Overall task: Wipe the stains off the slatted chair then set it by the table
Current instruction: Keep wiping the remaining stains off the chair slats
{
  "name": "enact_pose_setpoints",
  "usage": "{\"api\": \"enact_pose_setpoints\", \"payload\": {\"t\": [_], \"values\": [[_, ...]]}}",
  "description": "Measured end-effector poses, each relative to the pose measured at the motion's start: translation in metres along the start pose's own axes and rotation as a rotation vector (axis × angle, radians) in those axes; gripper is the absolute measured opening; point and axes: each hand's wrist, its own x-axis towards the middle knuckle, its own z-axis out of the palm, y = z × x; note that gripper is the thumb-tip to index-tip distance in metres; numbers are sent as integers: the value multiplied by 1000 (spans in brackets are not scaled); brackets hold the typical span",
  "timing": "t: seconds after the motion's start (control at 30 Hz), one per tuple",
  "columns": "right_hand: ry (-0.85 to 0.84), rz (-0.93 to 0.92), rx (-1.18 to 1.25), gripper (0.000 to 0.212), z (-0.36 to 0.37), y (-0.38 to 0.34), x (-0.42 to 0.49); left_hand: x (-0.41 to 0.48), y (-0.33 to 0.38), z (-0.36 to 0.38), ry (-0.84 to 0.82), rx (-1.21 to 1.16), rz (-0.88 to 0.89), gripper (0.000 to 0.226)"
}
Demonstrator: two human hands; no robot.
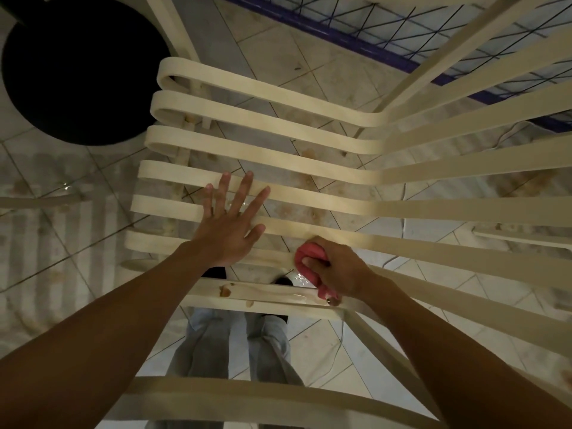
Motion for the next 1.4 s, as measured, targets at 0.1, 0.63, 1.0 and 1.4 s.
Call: {"api": "enact_pose_setpoints", "payload": {"t": [0.1,0.63,1.0,1.4], "values": [[44,-107,-262,16,5,-4,9,-4,-8,1,65,-21,43,68],[41,-201,-132,12,48,-32,29,-22,-42,-19,269,-426,-42,61],[56,-130,-188,13,60,-59,33,-56,-106,5,158,-949,-627,63],[19,-359,-137,11,82,-75,32,-59,-116,-1,112,-1117,-635,80]]}}
